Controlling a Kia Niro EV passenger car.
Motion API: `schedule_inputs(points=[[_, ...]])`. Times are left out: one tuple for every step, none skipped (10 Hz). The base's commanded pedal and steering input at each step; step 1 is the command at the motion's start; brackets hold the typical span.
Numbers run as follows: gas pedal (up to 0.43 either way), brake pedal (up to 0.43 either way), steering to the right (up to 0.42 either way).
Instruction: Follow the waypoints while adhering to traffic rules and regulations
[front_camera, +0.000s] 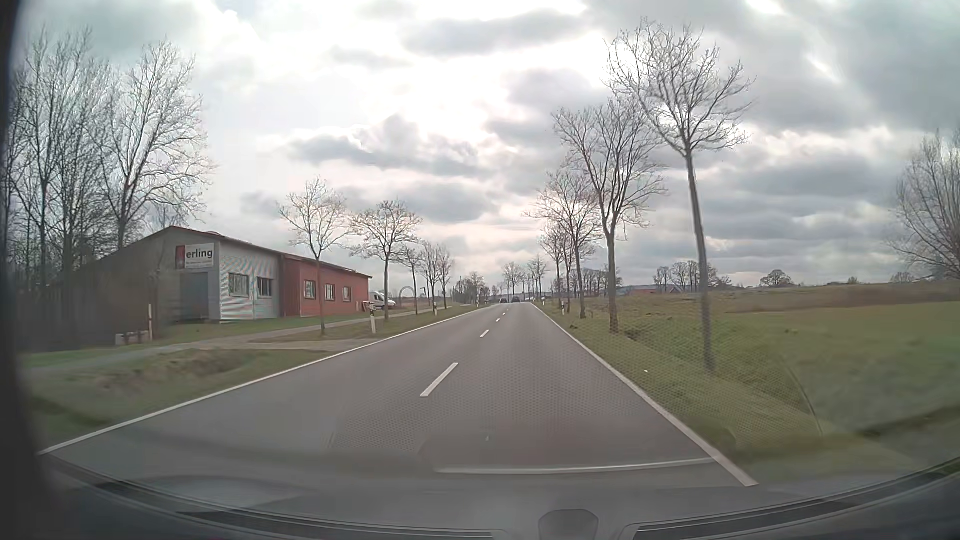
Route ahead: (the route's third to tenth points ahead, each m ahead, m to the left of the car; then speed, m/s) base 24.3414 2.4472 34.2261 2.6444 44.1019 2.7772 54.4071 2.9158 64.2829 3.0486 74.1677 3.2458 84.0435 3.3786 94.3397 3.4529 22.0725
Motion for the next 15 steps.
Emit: schedule_inputs(points=[[0.268, 0.000, 0.001], [0.280, 0.000, 0.001], [0.280, 0.000, 0.001], [0.280, 0.000, 0.001], [0.280, 0.000, 0.001], [0.280, 0.000, 0.001], [0.280, 0.000, 0.001], [0.280, 0.000, 0.000], [0.280, 0.000, 0.001], [0.280, 0.000, 0.001], [0.280, 0.000, 0.001], [0.280, 0.000, 0.001], [0.280, 0.000, 0.001], [0.280, 0.000, 0.001], [0.280, 0.000, 0.001]])
